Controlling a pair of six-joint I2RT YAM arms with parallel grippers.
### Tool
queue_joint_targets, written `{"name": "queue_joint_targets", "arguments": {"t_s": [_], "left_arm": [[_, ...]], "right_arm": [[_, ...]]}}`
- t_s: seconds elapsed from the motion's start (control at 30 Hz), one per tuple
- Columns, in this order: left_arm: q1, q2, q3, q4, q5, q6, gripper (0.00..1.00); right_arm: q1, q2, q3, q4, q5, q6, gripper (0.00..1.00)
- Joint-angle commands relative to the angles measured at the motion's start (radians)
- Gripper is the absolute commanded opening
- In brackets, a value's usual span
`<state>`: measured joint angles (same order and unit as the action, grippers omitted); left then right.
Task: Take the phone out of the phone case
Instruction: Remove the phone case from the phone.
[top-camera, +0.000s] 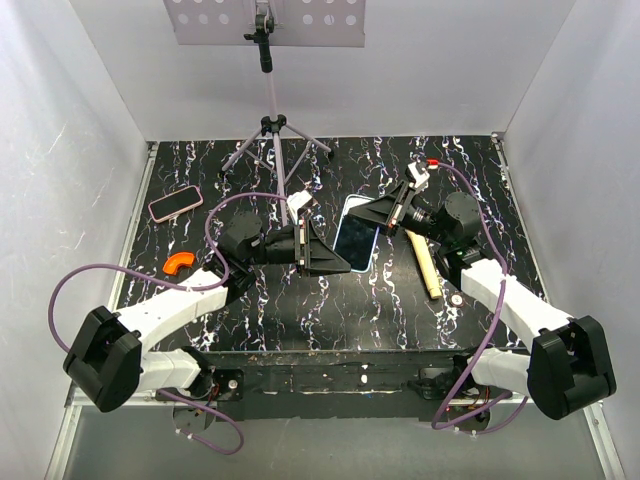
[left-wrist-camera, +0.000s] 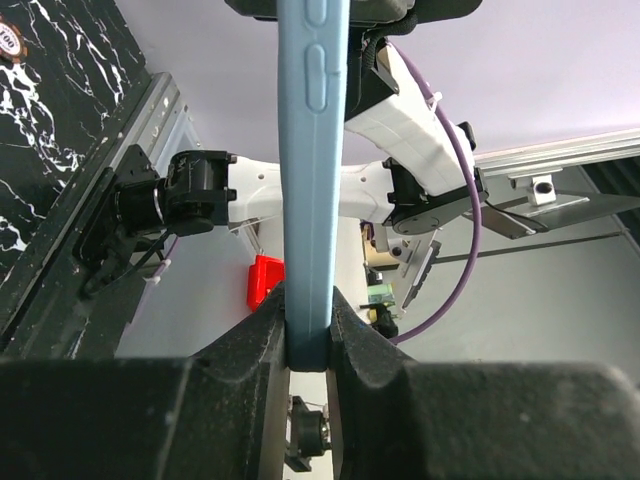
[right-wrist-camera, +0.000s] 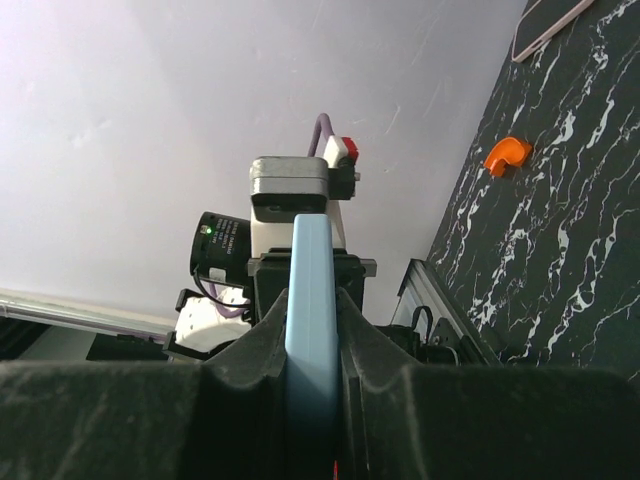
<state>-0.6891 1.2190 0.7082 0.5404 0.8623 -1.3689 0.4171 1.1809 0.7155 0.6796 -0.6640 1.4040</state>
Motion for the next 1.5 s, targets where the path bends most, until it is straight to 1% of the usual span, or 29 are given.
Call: {"name": "queue_joint_targets", "arguments": {"t_s": [0.0, 0.13, 0.23, 0.33, 0.43, 0.5, 0.7, 0.93, 1.1, 1.27, 1.47], "left_arm": [[-0.001, -0.038, 0.092, -0.01, 0.038, 0.115, 0.0], [-0.001, -0.088, 0.128, 0.009, 0.029, 0.249, 0.0], [0.0, -0.104, 0.149, 0.061, 0.037, 0.286, 0.0], [0.002, -0.084, 0.142, 0.22, 0.043, 0.245, 0.0], [0.005, -0.027, 0.142, 0.407, 0.064, 0.171, 0.0], [0.007, 0.01, 0.154, 0.499, 0.073, 0.139, 0.0], [0.011, 0.082, 0.189, 0.592, 0.106, 0.129, 0.0], [0.025, 0.138, 0.18, 0.722, 0.122, 0.093, 0.0], [0.025, 0.189, 0.203, 0.835, 0.15, 0.047, 0.0], [0.026, 0.243, 0.234, 0.904, 0.182, 0.018, 0.0], [0.026, 0.261, 0.24, 0.926, 0.219, 0.047, 0.0]], "right_arm": [[-0.009, 0.009, 0.025, -0.087, -0.012, -0.042, 0.01], [-0.009, 0.042, 0.015, -0.1, -0.054, -0.017, 0.01], [-0.008, 0.069, -0.028, -0.022, -0.08, 0.041, 0.01], [0.003, 0.092, -0.065, 0.086, -0.103, 0.119, 0.01], [0.025, 0.117, -0.077, 0.165, -0.121, 0.185, 0.01], [0.034, 0.134, -0.083, 0.219, -0.134, 0.228, 0.01], [0.046, 0.172, -0.1, 0.366, -0.149, 0.32, 0.01], [0.066, 0.22, -0.102, 0.509, -0.155, 0.421, 0.01], [0.075, 0.241, -0.094, 0.543, -0.158, 0.452, 0.01], [0.087, 0.27, -0.074, 0.589, -0.161, 0.484, 0.01], [0.092, 0.29, -0.057, 0.641, -0.164, 0.527, 0.01]]}}
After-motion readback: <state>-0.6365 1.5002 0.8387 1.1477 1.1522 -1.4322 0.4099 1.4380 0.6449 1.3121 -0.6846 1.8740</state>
